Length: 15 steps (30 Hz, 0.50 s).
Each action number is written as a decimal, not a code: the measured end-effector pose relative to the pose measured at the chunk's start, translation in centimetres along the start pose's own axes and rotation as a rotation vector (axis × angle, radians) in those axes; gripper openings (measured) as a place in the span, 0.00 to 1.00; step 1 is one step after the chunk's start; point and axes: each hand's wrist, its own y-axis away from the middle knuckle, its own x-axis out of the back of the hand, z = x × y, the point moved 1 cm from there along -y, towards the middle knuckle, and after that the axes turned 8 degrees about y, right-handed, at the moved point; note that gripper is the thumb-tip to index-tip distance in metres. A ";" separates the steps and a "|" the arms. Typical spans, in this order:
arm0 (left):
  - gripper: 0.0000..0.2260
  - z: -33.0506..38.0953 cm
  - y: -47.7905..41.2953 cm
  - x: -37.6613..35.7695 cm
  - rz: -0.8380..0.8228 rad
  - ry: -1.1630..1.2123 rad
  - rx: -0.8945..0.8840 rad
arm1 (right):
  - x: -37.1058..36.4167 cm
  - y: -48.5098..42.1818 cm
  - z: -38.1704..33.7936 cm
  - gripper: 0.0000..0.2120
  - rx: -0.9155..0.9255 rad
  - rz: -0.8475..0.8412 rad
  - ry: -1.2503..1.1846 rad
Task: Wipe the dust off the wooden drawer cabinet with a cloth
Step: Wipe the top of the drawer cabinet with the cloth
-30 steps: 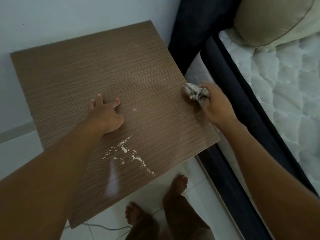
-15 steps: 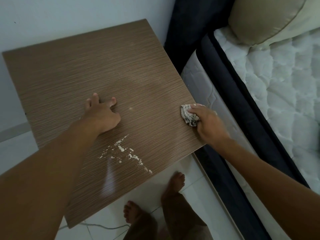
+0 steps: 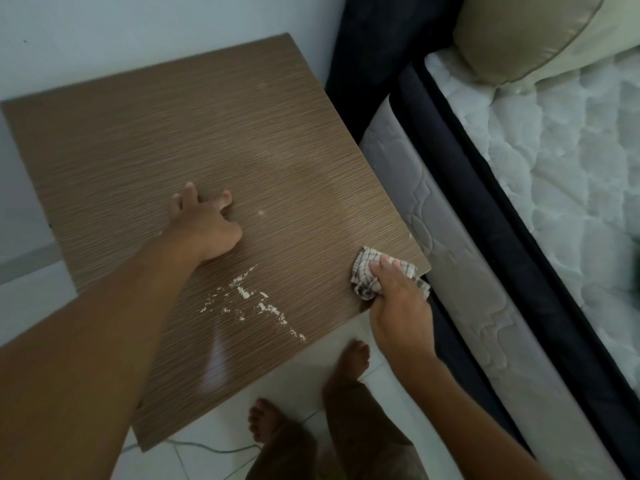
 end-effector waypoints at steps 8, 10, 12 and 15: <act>0.30 0.1 0.0 -0.1 0.004 0.003 0.011 | -1.8 4.3 -4.9 0.28 -0.083 -0.132 -0.124; 0.30 0.1 0.0 -0.1 0.004 0.000 0.014 | -2.0 5.4 -6.4 0.28 -0.083 -0.186 -0.162; 0.30 0.0 0.0 -0.1 0.000 -0.001 0.016 | -2.0 6.5 -8.1 0.28 -0.042 -0.242 -0.197; 0.30 0.1 0.1 -0.1 -0.001 -0.007 0.018 | -2.2 7.6 -10.5 0.28 0.076 -0.301 -0.260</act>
